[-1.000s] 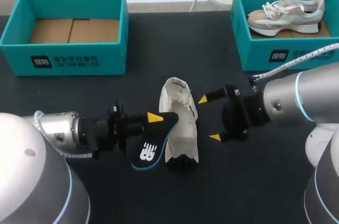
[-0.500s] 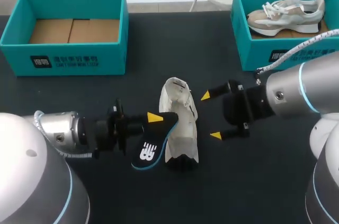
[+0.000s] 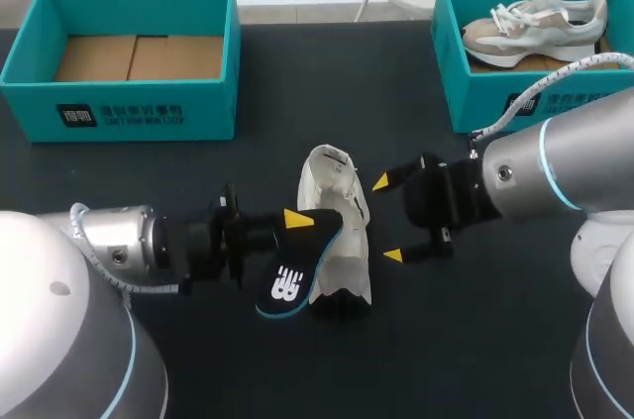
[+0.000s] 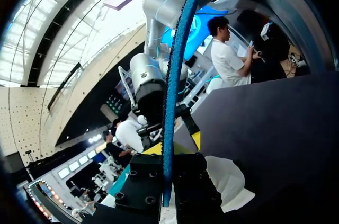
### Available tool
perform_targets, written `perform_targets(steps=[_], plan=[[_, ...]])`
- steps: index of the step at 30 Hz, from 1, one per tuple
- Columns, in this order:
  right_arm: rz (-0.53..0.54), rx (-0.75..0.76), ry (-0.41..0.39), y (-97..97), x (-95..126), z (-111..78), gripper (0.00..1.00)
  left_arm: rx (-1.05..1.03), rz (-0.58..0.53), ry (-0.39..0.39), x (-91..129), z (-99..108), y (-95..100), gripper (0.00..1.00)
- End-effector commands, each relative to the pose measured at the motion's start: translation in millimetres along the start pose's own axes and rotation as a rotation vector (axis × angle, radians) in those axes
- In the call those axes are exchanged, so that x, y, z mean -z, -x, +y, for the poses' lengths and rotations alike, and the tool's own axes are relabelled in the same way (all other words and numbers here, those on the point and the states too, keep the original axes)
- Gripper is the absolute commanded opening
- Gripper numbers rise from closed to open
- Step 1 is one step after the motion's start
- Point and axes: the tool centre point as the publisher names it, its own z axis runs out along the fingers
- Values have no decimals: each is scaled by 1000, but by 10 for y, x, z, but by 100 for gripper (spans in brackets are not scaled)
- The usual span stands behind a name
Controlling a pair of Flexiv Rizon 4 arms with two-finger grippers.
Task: Take the shoe out of the shoebox, open the shoe tongue, remove and reinsert the insole, then place the shoe into the shoebox
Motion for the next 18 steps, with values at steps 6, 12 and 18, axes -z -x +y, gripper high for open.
perform_targets(steps=[6,12,18], plan=[[-12,-52,-5,-29,-256,-66,100,20,30,-12,-296,75,-52,0],[1,-55,-9,-17,-283,-95,100,27,45,-27,-379,71,-103,0],[15,-67,-18,-54,-246,-194,100,39,61,-23,-408,101,-148,0]])
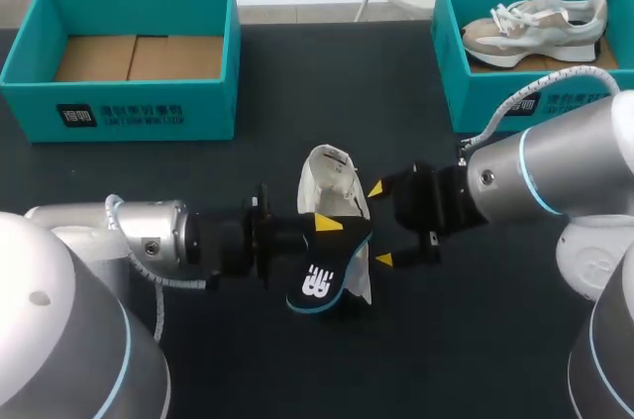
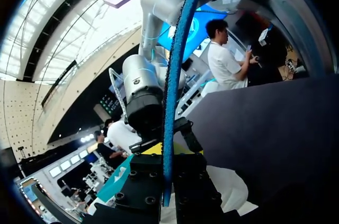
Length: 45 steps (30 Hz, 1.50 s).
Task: Take the shoe out of the shoebox, open the shoe tongue, remove and reinsert the insole, then place the shoe into the shoebox
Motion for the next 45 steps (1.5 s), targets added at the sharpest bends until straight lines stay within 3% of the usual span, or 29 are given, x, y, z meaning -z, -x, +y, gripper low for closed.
perform_targets(steps=[1,23,45], plan=[[3,-7,-4,-23,28,-47,100,-3,8,12,-58,36,-23,0],[17,-10,3,-33,31,-64,100,30,-11,2,-43,339,-146,0],[17,-10,3,-33,31,-64,100,96,11,48,-41,700,-245,0]])
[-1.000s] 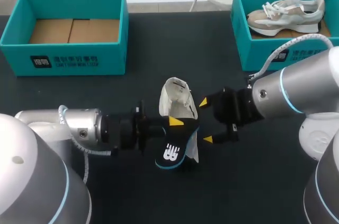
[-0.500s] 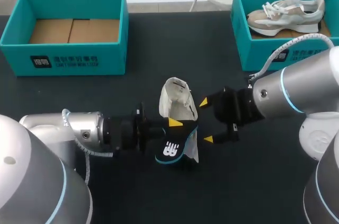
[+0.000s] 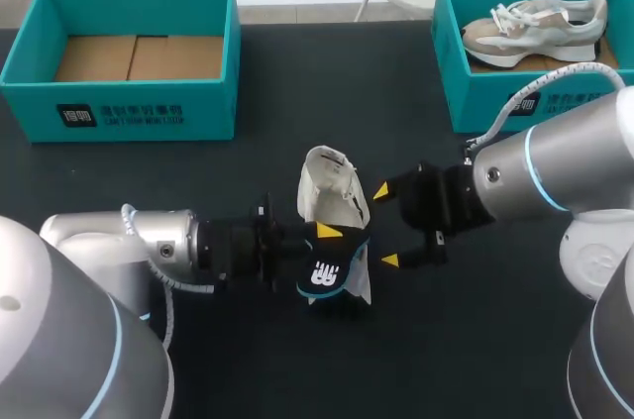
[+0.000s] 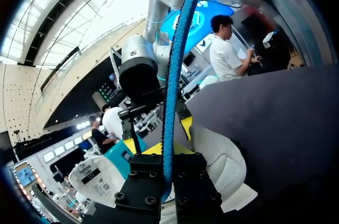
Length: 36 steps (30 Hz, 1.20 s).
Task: Take the shoe out of the shoebox, open the shoe tongue, remove and reinsert the insole, then place the shoe into the shoebox
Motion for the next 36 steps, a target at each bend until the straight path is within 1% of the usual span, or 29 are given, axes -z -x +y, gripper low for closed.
perform_targets(steps=[1,8,15,20,22,23,24,25,26,31,36], plan=[[-2,1,-1,-14,3,6,100,-3,2,-5,-40,107,18,0],[-2,1,-1,-14,3,6,100,-19,17,10,-49,271,66,0],[-2,1,-1,-14,3,6,100,-10,17,40,-35,401,43,0],[-2,1,-1,-14,3,6,100,-5,31,49,-58,419,17,0],[-2,1,-1,-14,3,6,100,-2,28,47,-59,396,18,0],[-2,1,-1,-14,3,6,100,-2,28,47,-58,376,25,2],[-2,1,-1,-14,3,6,100,-3,26,46,-54,354,37,22],[-2,1,-1,-14,3,6,100,-3,25,46,-52,340,45,35],[-2,1,-1,-14,3,6,100,-5,25,43,-50,319,56,36],[-2,1,-1,-14,3,6,100,-9,20,39,-44,245,105,35],[-2,1,-1,-14,3,6,100,-8,21,31,-61,159,129,37]])
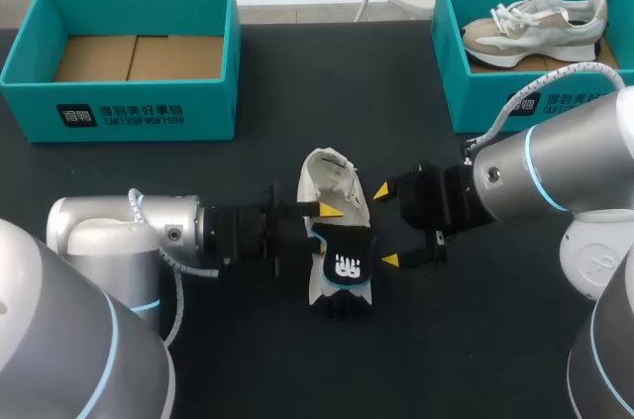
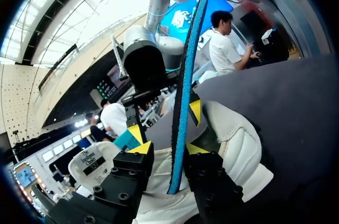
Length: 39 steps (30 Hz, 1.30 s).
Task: Take the shoe out of the shoebox, open the shoe tongue, remove and reinsert the insole, then place the shoe into the shoebox
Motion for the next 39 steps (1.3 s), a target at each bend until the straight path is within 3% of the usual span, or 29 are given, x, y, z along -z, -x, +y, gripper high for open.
perform_targets(steps=[1,18,20,21,23,39], plan=[[-2,1,-1,-14,2,6,100,2,3,5,-6,-71,-13,37],[-2,1,-1,-14,2,6,100,12,10,-13,2,-330,-152,33],[-2,1,-1,-14,2,6,100,17,14,-16,-9,-326,-166,29],[-2,1,-1,-14,2,6,100,20,17,-16,-15,-310,-176,23],[-2,1,-1,-14,2,6,100,27,19,-16,-23,-271,-187,0],[-2,1,-1,-14,2,6,100,65,22,11,4,153,-238,0]])
